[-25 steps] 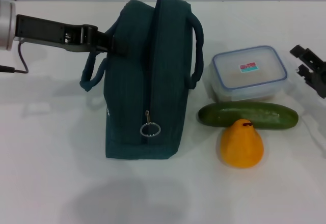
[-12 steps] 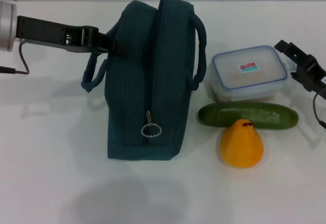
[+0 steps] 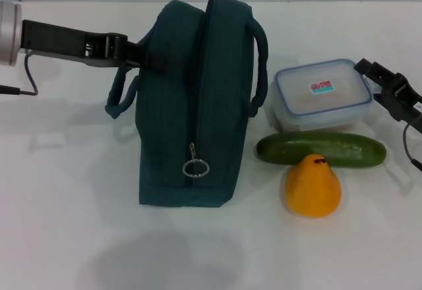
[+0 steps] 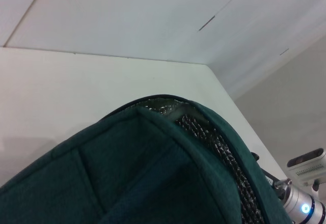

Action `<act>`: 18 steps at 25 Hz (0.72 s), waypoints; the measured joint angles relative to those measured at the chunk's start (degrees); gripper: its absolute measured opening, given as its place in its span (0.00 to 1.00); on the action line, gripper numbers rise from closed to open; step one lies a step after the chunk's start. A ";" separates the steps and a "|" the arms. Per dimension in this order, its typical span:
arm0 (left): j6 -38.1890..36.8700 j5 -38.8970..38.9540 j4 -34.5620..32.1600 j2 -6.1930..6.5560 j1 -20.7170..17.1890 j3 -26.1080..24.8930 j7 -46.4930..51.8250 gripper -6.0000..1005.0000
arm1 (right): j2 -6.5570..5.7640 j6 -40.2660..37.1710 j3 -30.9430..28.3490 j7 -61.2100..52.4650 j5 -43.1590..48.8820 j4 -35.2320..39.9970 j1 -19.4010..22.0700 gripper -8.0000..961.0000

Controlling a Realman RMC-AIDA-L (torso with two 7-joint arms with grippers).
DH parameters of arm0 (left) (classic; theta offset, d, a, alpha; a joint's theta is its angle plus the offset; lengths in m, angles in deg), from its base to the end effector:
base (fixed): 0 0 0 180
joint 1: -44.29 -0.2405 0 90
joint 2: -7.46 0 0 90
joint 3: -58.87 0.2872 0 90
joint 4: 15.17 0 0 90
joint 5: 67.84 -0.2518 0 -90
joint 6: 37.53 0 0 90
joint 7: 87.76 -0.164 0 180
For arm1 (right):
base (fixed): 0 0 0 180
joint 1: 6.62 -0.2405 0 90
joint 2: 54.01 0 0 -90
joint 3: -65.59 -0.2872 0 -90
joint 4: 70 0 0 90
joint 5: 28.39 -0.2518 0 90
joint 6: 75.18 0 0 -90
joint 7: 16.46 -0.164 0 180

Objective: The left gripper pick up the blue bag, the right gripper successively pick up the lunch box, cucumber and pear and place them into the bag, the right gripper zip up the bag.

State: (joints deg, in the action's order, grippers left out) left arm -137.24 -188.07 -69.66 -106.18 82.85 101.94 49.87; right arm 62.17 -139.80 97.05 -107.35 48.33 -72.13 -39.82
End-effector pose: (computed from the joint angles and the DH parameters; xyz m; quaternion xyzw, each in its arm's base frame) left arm -0.2264 0.4290 0.0497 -0.8584 -0.4830 -0.1708 0.0268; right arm 0.3638 0.3988 -0.0794 -0.5788 0.6276 0.4658 0.2327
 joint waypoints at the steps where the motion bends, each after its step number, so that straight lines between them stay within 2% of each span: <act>1: 0.00 0.01 0.00 0.00 0.04 0.00 0.00 0.07 | 0.00 -0.03 0.02 0.00 0.01 0.00 0.11 0.73; 4: 0.04 0.03 0.00 0.00 0.09 0.00 0.00 0.07 | 0.00 -0.12 0.10 -0.56 0.01 0.00 0.32 0.49; 9: 0.62 0.06 0.00 0.08 0.15 0.00 0.00 0.07 | -0.14 -0.55 0.35 -2.19 -0.01 0.19 0.66 0.34; 15: 0.67 0.08 0.00 0.09 0.21 0.00 -0.38 0.07 | -0.27 -1.65 0.39 -3.00 0.03 0.25 0.91 0.23; 18: 0.67 0.09 0.00 0.06 0.19 0.00 -0.71 0.07 | -0.44 -3.51 0.52 -4.36 0.09 0.51 1.02 0.22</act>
State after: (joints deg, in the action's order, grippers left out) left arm -136.57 -187.98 -69.66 -106.12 83.03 101.94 49.17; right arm 61.74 -143.32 97.57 -111.71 48.41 -71.62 -38.80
